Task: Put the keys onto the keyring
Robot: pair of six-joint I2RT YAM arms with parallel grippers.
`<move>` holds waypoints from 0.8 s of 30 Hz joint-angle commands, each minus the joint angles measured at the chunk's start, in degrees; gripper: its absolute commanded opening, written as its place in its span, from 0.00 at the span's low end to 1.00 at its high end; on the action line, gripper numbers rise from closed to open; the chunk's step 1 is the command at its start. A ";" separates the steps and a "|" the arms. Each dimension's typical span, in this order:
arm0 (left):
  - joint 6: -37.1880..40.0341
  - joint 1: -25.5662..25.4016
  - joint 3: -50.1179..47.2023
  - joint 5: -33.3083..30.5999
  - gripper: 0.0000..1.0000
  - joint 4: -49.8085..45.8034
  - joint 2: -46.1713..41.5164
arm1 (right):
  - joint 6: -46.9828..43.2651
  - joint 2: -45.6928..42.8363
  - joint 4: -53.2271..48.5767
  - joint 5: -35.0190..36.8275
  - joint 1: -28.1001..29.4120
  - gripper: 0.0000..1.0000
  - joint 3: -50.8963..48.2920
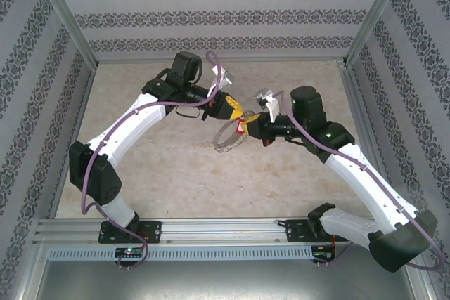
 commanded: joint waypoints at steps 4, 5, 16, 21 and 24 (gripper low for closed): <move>0.04 0.29 0.45 2.47 0.00 2.43 -0.23 | -1.50 -0.43 -2.11 3.86 0.27 0.00 1.93; 0.04 0.24 0.37 2.38 0.00 2.43 -0.23 | -1.65 -0.64 -2.41 4.10 0.10 0.00 2.01; -0.53 0.24 -0.29 2.20 0.00 3.47 -0.58 | -1.88 -1.65 -3.42 2.99 -0.97 0.00 3.80; -2.17 0.30 -0.92 1.96 0.00 5.61 -0.65 | -1.83 -1.21 -3.50 2.97 -0.95 0.00 4.18; -3.33 0.26 -1.68 1.11 0.00 7.44 -1.01 | -2.23 -0.73 -4.79 3.16 -0.97 0.00 5.26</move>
